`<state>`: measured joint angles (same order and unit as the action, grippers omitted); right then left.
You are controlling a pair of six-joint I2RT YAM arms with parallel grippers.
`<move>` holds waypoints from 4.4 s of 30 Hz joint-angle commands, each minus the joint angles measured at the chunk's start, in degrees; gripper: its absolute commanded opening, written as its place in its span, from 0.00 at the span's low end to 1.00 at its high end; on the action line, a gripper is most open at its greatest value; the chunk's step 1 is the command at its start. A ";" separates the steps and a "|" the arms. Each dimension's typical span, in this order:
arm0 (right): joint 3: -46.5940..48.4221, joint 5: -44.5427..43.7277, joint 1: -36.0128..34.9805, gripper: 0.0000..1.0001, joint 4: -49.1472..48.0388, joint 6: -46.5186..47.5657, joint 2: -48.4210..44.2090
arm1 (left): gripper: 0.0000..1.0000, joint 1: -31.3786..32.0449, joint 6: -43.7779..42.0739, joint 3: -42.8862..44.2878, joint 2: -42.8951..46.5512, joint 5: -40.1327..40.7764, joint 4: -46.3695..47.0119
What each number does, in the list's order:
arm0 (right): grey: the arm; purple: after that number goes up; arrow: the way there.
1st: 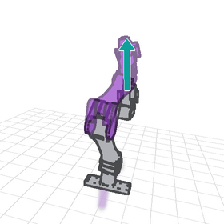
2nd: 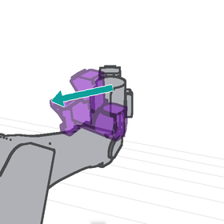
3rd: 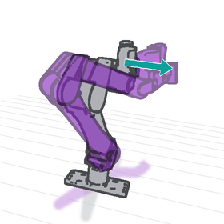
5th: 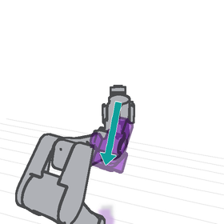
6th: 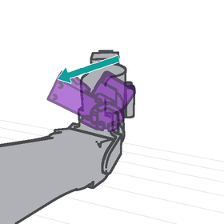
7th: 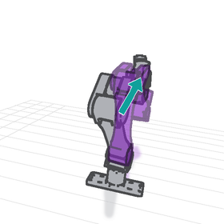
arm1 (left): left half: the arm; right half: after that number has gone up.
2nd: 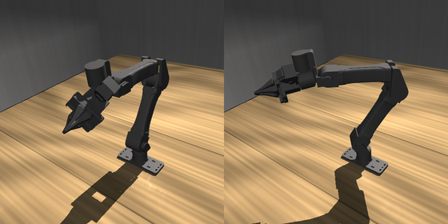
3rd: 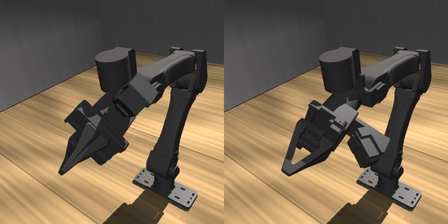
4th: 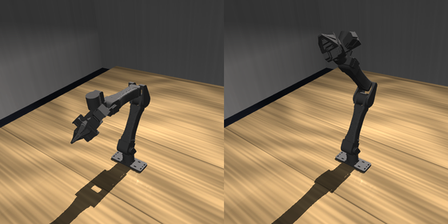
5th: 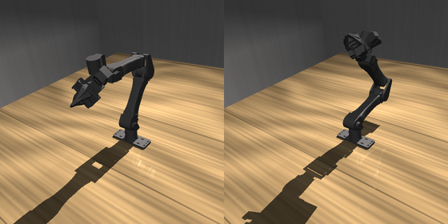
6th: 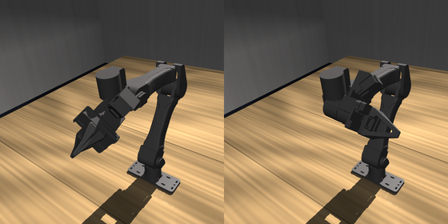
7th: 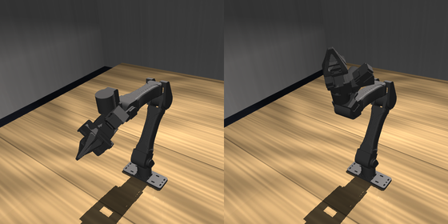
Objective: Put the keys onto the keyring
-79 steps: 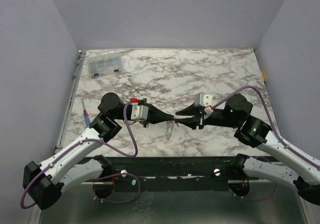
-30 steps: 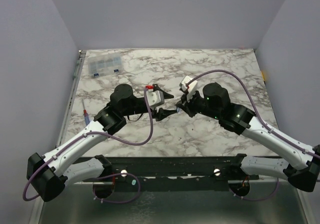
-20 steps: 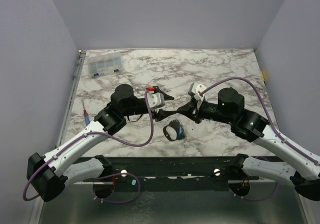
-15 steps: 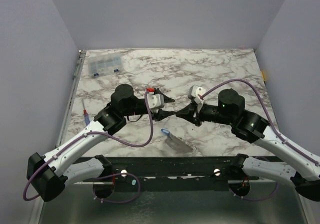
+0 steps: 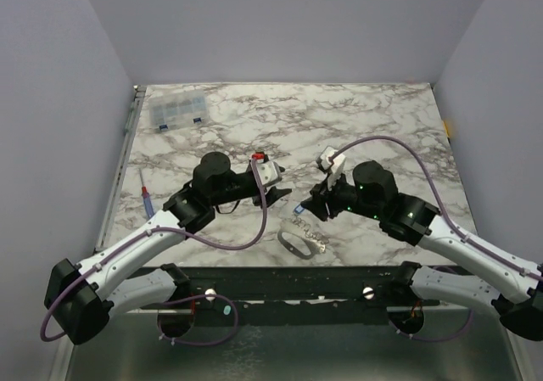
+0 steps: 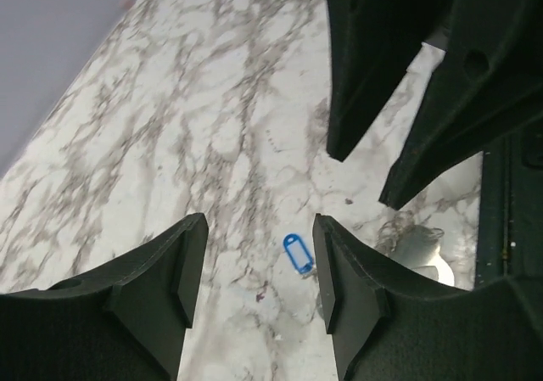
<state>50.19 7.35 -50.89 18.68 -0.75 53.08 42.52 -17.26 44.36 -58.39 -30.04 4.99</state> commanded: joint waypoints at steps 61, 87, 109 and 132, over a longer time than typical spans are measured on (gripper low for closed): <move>2.56 -18.72 2.47 0.01 -12.17 -17.79 24.40 | 0.61 -0.07 1.44 -4.22 6.85 33.57 6.63; -6.74 -1.01 2.47 0.01 -22.49 -1.27 -0.73 | 0.71 -7.38 56.12 13.60 -6.85 11.85 0.57; -4.45 -3.75 2.47 0.01 -23.33 2.12 0.98 | 0.54 -5.91 60.26 13.92 -11.76 0.61 -1.50; -6.56 -10.86 2.47 0.16 -26.16 -5.98 -2.96 | 0.00 -3.73 58.13 10.04 -9.15 -4.23 13.25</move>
<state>43.97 2.81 -48.51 -3.29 -1.10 52.27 38.61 40.25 57.10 -72.38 -29.71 5.82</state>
